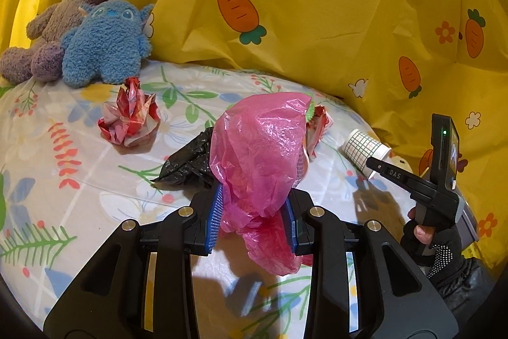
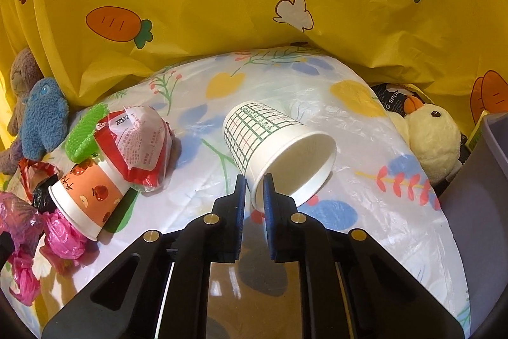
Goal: Collect trash
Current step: 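Carry the pink bag and grid cup over the grey bin with both grippers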
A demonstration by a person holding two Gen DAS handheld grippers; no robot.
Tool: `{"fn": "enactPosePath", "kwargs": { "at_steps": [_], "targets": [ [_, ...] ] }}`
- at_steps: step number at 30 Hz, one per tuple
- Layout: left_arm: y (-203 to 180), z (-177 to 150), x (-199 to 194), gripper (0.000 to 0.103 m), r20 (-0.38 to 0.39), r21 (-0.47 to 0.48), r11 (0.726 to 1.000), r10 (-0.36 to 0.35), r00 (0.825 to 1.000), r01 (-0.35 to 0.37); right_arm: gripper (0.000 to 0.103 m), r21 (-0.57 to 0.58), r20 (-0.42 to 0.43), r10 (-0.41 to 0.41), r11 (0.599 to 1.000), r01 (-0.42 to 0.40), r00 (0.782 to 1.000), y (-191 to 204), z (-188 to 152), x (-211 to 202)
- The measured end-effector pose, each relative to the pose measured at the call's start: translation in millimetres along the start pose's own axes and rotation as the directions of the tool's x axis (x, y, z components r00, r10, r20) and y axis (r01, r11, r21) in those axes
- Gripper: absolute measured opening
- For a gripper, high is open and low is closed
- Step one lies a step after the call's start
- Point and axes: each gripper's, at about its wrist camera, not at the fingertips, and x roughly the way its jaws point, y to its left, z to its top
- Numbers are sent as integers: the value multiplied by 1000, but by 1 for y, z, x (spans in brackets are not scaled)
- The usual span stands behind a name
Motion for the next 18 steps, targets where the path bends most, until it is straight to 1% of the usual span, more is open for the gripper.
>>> {"fn": "enactPosePath", "kwargs": {
  "at_steps": [5,8,11,18],
  "targets": [
    [1,0,-7,32,4,-13,1000,-17,1000,18,4,-15,4,13,1000,-13,1000,4,0,2],
    [1,-1,-13,32,15,-13,1000,-19,1000,19,4,-26,23,22,999,-22,999,6,-2,-4],
    [1,-1,-18,32,24,-16,1000,-19,1000,20,4,-51,52,28,998,-26,998,10,-6,-18],
    [2,-5,-36,32,48,-17,1000,-13,999,13,4,-110,117,95,991,-82,989,23,-27,-71]
  ]
}}
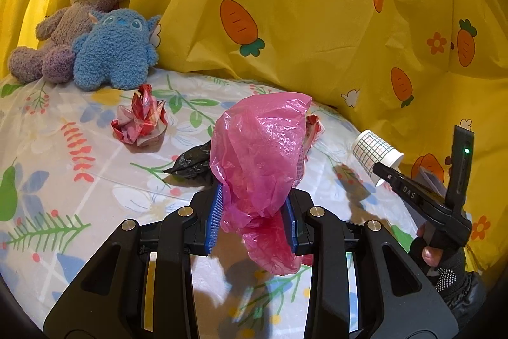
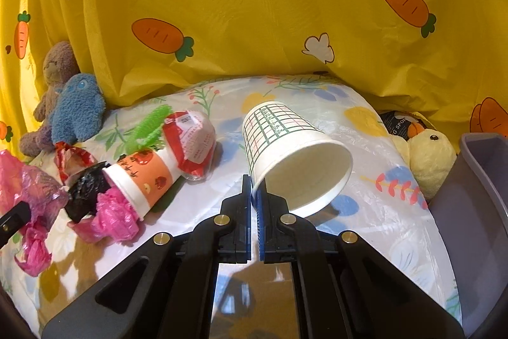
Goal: Collect trash
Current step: 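Carry the pink bag and grid cup over the grey bin with both grippers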
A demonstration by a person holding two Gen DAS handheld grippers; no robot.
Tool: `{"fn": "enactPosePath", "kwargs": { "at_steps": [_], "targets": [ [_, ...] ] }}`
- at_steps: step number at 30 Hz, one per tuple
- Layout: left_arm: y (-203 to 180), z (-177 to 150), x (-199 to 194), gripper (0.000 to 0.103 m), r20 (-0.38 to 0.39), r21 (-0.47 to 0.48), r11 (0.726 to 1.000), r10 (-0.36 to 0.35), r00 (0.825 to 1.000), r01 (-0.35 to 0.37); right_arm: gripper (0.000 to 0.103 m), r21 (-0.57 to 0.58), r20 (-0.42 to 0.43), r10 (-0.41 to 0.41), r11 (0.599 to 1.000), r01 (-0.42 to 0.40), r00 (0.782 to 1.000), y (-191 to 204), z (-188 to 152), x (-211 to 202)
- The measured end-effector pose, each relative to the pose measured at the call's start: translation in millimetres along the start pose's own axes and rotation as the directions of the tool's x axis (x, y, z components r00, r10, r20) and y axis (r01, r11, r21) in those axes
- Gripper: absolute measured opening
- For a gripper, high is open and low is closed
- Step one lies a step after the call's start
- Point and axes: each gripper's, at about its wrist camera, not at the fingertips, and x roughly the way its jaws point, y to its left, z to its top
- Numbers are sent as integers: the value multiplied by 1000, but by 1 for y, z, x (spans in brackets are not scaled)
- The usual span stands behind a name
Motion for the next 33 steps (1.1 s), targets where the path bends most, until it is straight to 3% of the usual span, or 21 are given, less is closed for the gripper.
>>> {"fn": "enactPosePath", "kwargs": {
  "at_steps": [9,16,33],
  "targets": [
    [-17,-10,-18,32,4,33,999,-20,1000,20,4,-40,34,45,998,-44,998,13,-37,-66],
    [-46,-23,-27,32,-3,107,993,-43,999,43,4,-55,71,33,998,-29,997,14,-57,-107],
    [-92,-39,-30,32,-28,208,973,-98,995,101,4,-52,113,-21,998,27,993,3,-75,-155]
  ]
}}
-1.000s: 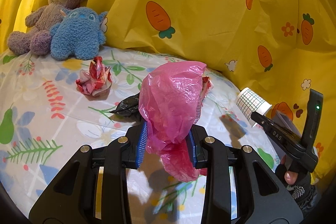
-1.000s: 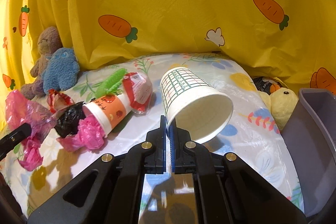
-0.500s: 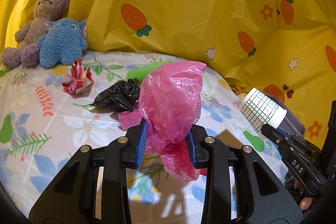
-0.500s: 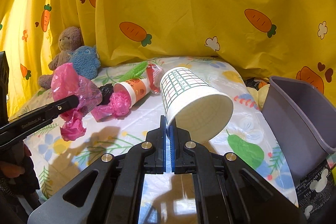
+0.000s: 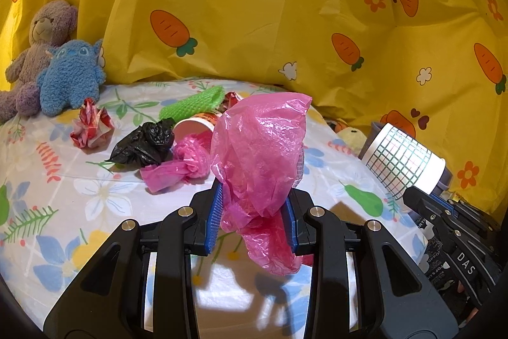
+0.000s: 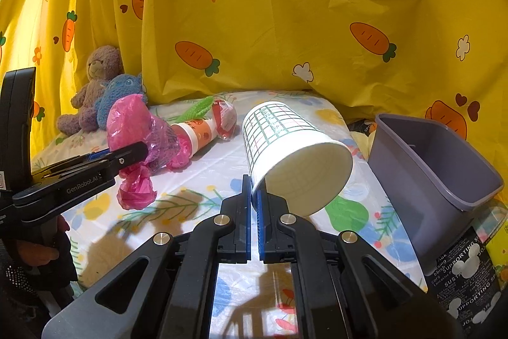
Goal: Collect trash
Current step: 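Carry the pink bag and grid cup over the grey bin with both grippers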
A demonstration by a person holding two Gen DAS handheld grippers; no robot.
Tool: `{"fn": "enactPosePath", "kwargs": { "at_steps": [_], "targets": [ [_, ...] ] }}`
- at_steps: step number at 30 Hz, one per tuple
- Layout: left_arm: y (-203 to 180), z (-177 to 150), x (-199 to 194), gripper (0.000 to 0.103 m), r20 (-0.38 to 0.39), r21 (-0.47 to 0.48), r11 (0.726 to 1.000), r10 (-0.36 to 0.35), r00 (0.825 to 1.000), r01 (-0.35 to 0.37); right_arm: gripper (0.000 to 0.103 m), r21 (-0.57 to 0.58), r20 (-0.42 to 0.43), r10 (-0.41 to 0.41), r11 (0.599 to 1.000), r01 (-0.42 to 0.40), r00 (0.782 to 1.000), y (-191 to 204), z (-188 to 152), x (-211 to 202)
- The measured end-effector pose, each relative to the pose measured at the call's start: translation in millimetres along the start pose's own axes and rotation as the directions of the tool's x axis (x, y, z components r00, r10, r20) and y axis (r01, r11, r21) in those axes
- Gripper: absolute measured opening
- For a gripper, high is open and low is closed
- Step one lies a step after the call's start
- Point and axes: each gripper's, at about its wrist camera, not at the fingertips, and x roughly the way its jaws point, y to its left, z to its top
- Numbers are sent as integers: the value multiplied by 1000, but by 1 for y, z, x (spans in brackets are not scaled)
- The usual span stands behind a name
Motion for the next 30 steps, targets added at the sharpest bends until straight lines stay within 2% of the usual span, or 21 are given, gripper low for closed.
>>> {"fn": "enactPosePath", "kwargs": {
  "at_steps": [11,30],
  "targets": [
    [-20,4,8,32,-6,44,999,-24,1000,24,4,16,16,-30,999,30,999,-9,-1,-10],
    [-46,13,24,32,-13,88,996,-30,999,31,4,42,29,-33,999,32,999,-21,3,-10]
  ]
}}
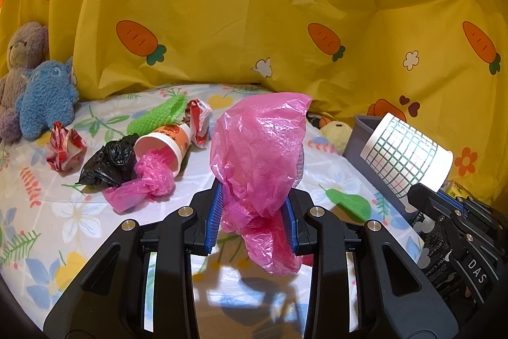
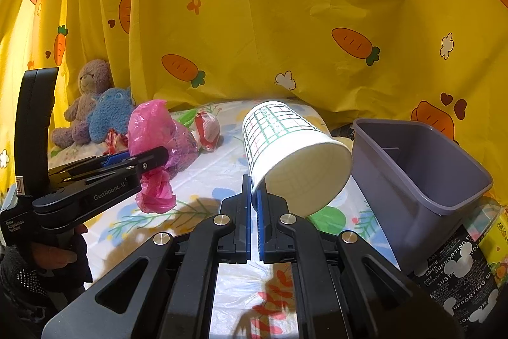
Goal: Collect trash
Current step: 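Carry the pink bag and grid cup over the grey bin with both grippers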
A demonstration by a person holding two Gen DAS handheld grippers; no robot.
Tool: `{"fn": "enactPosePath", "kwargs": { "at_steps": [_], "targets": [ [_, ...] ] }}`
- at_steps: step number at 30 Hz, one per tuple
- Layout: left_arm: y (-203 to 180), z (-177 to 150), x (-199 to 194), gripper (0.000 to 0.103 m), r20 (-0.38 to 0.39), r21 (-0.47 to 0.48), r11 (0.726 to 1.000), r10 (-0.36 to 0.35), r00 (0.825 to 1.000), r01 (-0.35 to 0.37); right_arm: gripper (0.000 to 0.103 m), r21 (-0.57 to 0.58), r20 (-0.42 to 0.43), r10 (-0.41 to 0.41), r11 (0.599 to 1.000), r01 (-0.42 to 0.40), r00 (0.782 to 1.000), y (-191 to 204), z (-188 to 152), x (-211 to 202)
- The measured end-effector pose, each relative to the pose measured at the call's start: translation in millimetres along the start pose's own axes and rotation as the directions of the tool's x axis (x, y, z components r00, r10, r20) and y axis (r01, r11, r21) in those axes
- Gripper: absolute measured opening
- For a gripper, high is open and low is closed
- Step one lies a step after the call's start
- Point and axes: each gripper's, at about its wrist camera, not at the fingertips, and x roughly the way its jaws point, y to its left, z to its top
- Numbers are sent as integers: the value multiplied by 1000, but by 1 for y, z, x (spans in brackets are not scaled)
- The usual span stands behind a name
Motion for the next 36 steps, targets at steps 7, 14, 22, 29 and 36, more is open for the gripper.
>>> {"fn": "enactPosePath", "kwargs": {
  "at_steps": [7,14,22,29,36],
  "targets": [
    [-12,9,8,32,2,23,1000,-8,1000,8,4,15,6,-17,1000,17,1000,-10,5,1],
    [-29,18,19,32,-1,52,998,-24,1000,24,4,32,9,-29,999,29,1000,-22,9,3],
    [-51,27,32,32,-6,87,995,-42,999,43,4,52,17,-51,997,50,999,-38,15,5],
    [-75,39,44,32,-2,129,989,-72,997,72,4,82,27,-78,994,76,997,-61,18,6],
    [-110,54,60,32,-2,181,976,-124,992,122,4,133,27,-129,983,124,991,-96,24,4]
  ]
}}
